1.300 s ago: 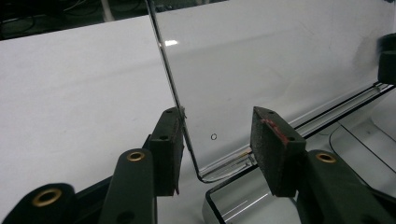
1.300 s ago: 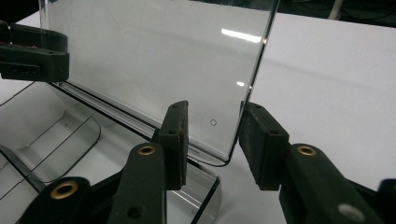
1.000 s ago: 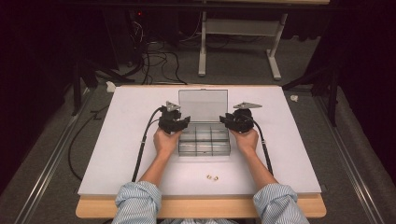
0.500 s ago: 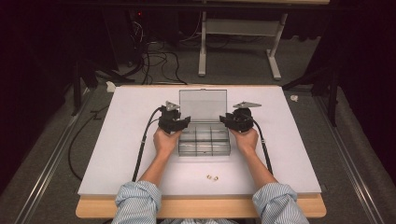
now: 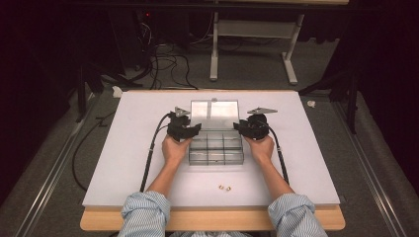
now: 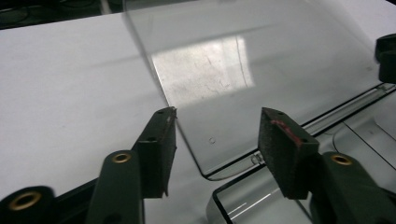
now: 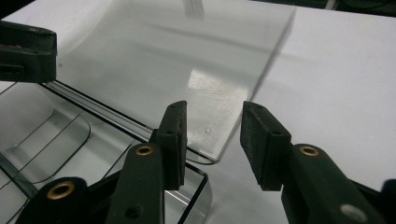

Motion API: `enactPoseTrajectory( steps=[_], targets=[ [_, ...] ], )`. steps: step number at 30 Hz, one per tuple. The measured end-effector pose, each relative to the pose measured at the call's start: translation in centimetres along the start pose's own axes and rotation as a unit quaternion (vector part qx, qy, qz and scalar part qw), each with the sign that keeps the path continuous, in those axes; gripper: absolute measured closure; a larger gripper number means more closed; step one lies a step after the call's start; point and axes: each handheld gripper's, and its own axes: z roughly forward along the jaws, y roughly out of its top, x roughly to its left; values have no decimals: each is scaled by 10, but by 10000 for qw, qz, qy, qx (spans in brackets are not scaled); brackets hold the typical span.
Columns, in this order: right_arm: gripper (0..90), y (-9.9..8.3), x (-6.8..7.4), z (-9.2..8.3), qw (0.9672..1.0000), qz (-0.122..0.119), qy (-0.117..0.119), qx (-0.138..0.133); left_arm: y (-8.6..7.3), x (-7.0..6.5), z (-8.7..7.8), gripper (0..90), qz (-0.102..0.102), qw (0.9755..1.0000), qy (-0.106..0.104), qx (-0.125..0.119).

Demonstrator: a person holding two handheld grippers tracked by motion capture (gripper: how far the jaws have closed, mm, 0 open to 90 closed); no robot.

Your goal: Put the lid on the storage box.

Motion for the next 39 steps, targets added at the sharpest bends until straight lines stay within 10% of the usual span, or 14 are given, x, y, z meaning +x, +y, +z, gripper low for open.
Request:
enactPoseTrajectory(
  steps=[39],
  targets=[
    [583, -3, 10, -24, 9998, -3, 176, -40, -11, -2, -37, 424, 190, 9995, -158, -181]
  ],
)
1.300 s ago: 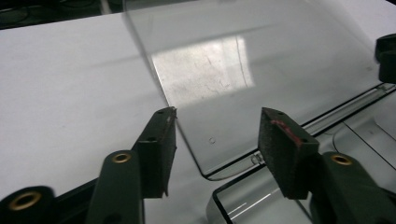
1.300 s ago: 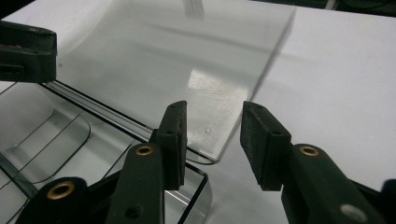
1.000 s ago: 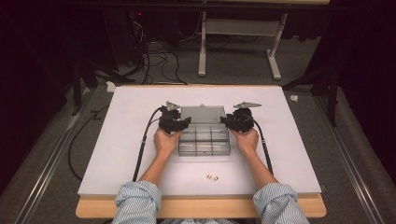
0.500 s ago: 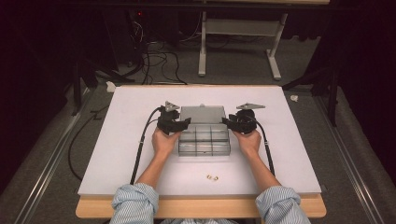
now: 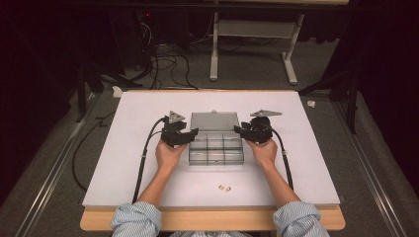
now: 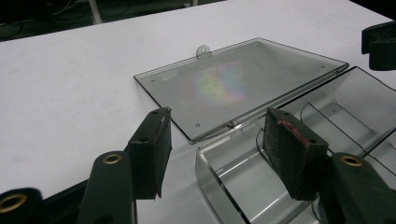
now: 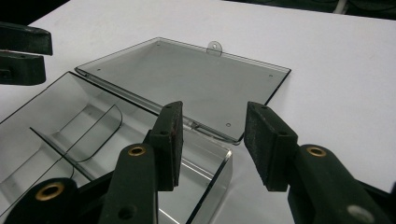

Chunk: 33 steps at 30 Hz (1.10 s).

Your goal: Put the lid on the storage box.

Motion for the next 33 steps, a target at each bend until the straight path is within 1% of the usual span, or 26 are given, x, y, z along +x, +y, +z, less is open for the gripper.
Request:
enactPoseTrajectory(
  steps=[4, 5, 8, 11, 14, 20, 21, 22, 25, 26, 28, 29, 31, 33],
  targets=[
    [585, 1, 3, -4, 10000, -59, 3, -6, -3, 1, -4, 422, -14, 10000, -2, -29],
    [585, 1, 4, -6, 10000, -41, 10, -5, -4, 1, -8, 420, 22, 10000, 23, 7],
    [584, 2, 5, -10, 10000, -44, 54, -29, -6, 1, -13, 420, 36, 10000, 28, -28],
    [587, 2, 6, -15, 9999, -97, -39, -93, -10, 1, -20, 419, 38, 10000, 51, -58],
    [587, 3, 7, -18, 9999, -106, -22, -93, -12, 1, -24, 417, 129, 9998, 132, 36],
    [588, 2, 10, -22, 9999, -139, 3, -97, -12, -2, -32, 413, 195, 9998, 101, -22],
    [593, 1, 11, -24, 9998, -129, -18, -160, -12, -3, -34, 413, 205, 9997, 91, -42],
    [593, -1, 10, -27, 9998, -110, -1, -194, -14, -4, -36, 413, 191, 9998, 65, -79],
    [592, -5, 9, -30, 9999, -55, 7, -134, -17, -4, -38, 413, 157, 9998, 37, -85],
    [592, -5, 9, -31, 9999, -54, 16, -144, -17, -4, -38, 413, 157, 9998, 37, -85],
    [593, -6, 8, -34, 9997, -65, 9, -224, -21, -4, -41, 413, 77, 9999, 21, -116],
    [593, -6, 8, -36, 9997, -70, 35, -247, -22, -4, -42, 413, 74, 9999, 24, -116],
    [593, -8, 9, -39, 9997, -59, 39, -250, -25, -3, -44, 413, 16, 9999, 2, -114],
    [593, -9, 9, -41, 9996, -45, 51, -266, -26, -3, -45, 412, 9, 10000, 10, -94]
  ],
)
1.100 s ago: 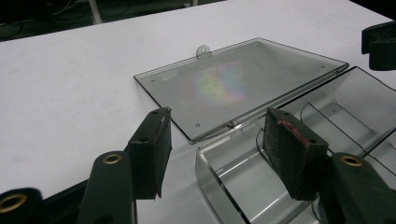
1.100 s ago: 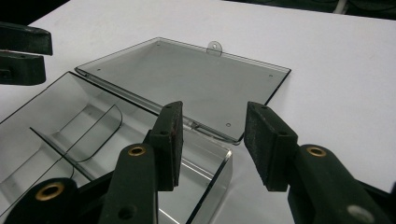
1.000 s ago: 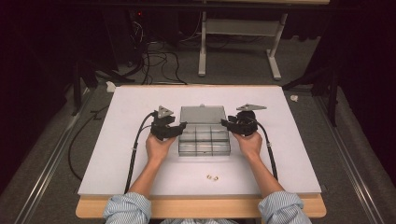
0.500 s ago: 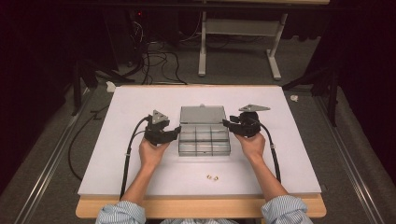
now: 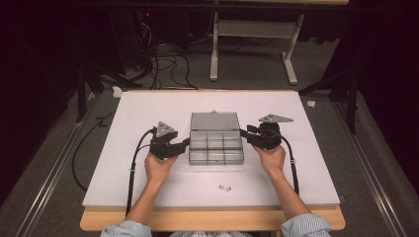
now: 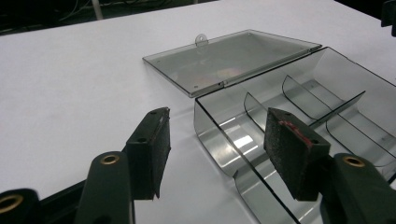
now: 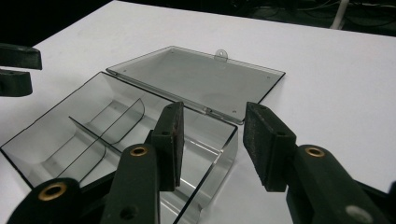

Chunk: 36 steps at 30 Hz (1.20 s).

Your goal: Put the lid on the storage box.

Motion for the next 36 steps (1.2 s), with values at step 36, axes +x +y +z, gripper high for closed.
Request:
enactPoseTrajectory(
  steps=[36],
  targets=[
    [601, -32, 12, -36, 9998, -56, 106, -188, -67, 1, -14, 368, -148, 9960, 535, 706]
  ],
)
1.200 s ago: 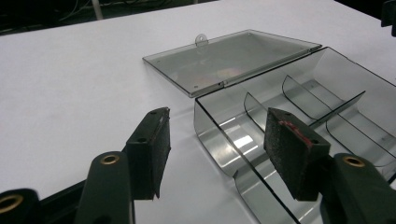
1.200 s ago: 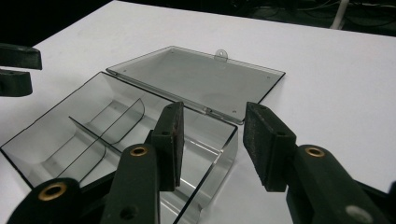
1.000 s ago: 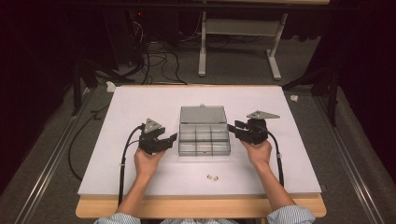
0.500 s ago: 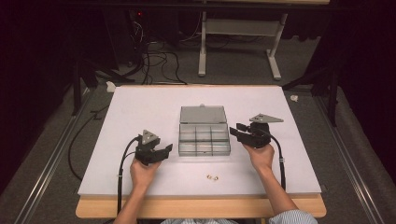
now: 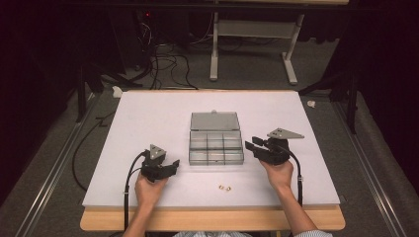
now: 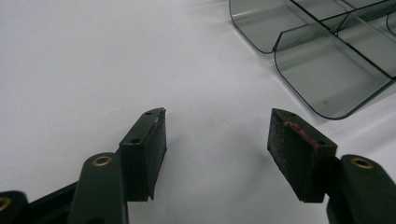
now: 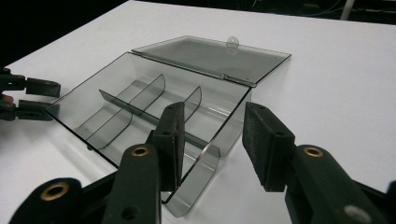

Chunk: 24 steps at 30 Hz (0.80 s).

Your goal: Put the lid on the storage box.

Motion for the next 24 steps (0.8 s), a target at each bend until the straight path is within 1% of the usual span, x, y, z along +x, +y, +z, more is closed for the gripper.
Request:
enactPoseTrajectory(
  steps=[3, 6, 11, 15, 18, 23, 24],
  targets=[
    [604, -4, 1, -3, 10000, -2, 7, -11, 0, -2, 1, 358, 73, 10000, 20, 38],
    [604, -10, 1, -4, 10000, 7, 16, 24, 0, -4, 2, 343, 191, 9997, 106, 59],
    [603, -18, 1, -7, 10000, 37, 57, 10, 0, -5, 2, 342, 189, 9997, 110, 57],
    [605, -22, 2, -9, 10000, 3, 57, 44, -1, -5, 2, 339, 198, 9997, 128, 52],
    [607, -25, 1, -11, 10000, 26, 65, 58, -1, -5, 2, 337, 200, 9997, 136, 52],
    [610, -29, 4, -12, 9999, 12, 85, 76, -1, -5, 2, 336, 201, 9997, 139, 52],
    [613, -30, 5, -13, 9999, -38, 86, 91, -1, -5, 2, 337, 200, 9997, 139, 52]
  ],
)
